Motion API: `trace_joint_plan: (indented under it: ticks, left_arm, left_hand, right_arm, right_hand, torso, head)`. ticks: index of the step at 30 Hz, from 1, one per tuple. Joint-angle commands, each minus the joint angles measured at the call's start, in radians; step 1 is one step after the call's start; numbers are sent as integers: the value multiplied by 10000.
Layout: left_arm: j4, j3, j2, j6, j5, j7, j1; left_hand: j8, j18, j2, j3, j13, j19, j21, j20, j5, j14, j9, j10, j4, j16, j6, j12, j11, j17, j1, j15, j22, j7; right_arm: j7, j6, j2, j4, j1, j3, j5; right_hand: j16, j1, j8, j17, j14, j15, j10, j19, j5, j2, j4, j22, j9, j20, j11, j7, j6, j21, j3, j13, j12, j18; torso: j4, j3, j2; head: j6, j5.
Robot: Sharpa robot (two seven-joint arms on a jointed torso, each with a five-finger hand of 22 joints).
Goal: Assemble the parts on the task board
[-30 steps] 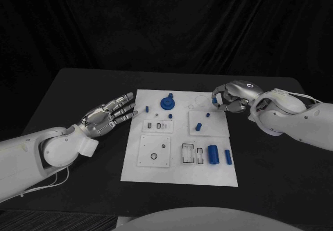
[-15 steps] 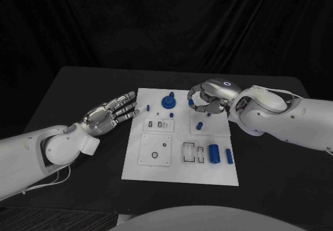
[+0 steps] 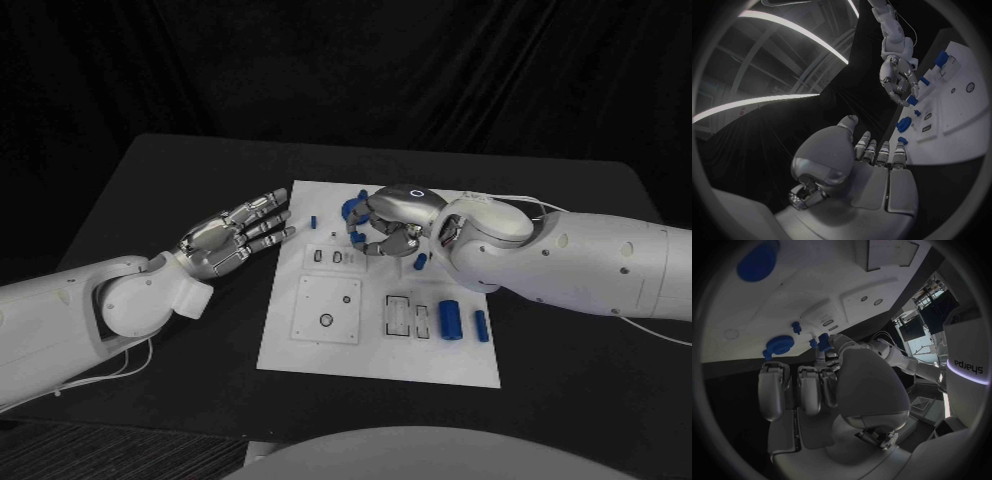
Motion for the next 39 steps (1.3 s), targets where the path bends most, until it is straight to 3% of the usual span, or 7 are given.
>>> trace_joint_plan:
  ticks: [1, 11, 26, 39]
  left_arm:
    - [24, 8, 19, 14, 5, 31, -10]
    - [-15, 8, 85, 72, 5, 21, -10]
    - [-50, 8, 130, 156, 5, -2, -10]
    - [-74, 8, 134, 201, 5, -44, -11]
  left_hand:
    - [57, -94, -37, 5, 11, 13, -26, 44, 45, 10, 10, 13, -77, 52, -11, 48, 24, 16, -98, 82, -8, 26]
    - [58, -95, -40, 12, 12, 13, -25, 42, 46, 12, 9, 16, -96, 55, -18, 53, 23, 16, -111, 82, -8, 25]
    - [58, -95, -40, 12, 12, 13, -25, 42, 46, 12, 9, 16, -96, 55, -18, 53, 23, 16, -111, 82, -8, 25]
    - [55, -96, -32, 22, 10, 12, -26, 41, 47, 15, 7, 14, -106, 62, -30, 47, 21, 18, -119, 83, -8, 22]
  right_arm:
    - [-265, 508, 177, -76, -84, 6, -29]
    - [-358, 686, 376, -173, -175, 7, -29]
    - [-451, 568, 297, -206, -199, 7, -29]
    - [-521, 487, 163, -206, -244, 6, -29]
  right_hand:
    - [27, -95, -48, 2634, 1065, 98, 1041, 566, -163, -12, -91, 2311, -45, 106, 92, 91, 18, -64, -1, 2633, 36, 3]
    - [27, -97, -61, 2634, 1065, 108, 1041, 539, -180, -15, -112, 2293, -60, 115, 106, 96, 13, -116, 7, 2633, 36, 17]
    - [27, -76, -89, 2634, 1065, 145, 1041, 510, -154, -1, -192, 2273, -102, 149, 150, 117, 28, -171, 56, 2633, 36, 31]
    - [27, -66, -116, 2634, 1065, 170, 1041, 490, -115, 3, -274, 2258, -144, 179, 171, 144, 40, -212, 101, 2633, 36, 42]
  torso:
    - [-12, 12, -19]
    - [42, 28, -14]
    - [-10, 21, -16]
    - [9, 19, -12]
  head:
    - [-48, 25]
    - [-68, -45]
    - [-102, -14]
    - [-122, -50]
